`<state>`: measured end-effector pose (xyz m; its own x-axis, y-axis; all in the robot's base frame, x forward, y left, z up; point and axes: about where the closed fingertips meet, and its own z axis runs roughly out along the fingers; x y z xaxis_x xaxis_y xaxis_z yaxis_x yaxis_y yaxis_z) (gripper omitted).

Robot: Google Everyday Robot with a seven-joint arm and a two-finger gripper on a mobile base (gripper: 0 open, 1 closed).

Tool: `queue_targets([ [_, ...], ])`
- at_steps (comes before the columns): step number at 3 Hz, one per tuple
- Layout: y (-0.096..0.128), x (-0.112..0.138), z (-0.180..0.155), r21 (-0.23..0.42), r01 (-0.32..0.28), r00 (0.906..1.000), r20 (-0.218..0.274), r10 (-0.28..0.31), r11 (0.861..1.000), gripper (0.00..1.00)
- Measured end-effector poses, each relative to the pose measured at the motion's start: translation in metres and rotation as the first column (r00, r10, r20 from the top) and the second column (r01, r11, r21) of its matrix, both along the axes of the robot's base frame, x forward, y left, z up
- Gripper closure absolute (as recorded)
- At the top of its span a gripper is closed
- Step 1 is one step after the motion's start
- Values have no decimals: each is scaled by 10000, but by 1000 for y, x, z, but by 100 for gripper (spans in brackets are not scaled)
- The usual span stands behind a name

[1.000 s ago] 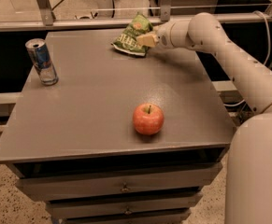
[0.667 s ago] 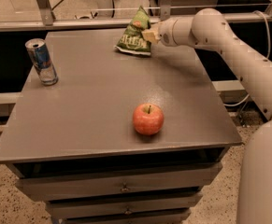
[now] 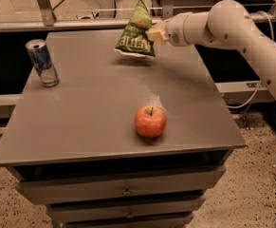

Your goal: Move green jalapeno chip bag near apple

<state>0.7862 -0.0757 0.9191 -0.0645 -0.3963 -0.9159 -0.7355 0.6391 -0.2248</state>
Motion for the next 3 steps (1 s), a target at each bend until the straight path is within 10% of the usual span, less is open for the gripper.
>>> queue_targets([
  [3, 1, -109, 7, -1660, -2574, 9599, -1573, 2321, 9520, 100],
])
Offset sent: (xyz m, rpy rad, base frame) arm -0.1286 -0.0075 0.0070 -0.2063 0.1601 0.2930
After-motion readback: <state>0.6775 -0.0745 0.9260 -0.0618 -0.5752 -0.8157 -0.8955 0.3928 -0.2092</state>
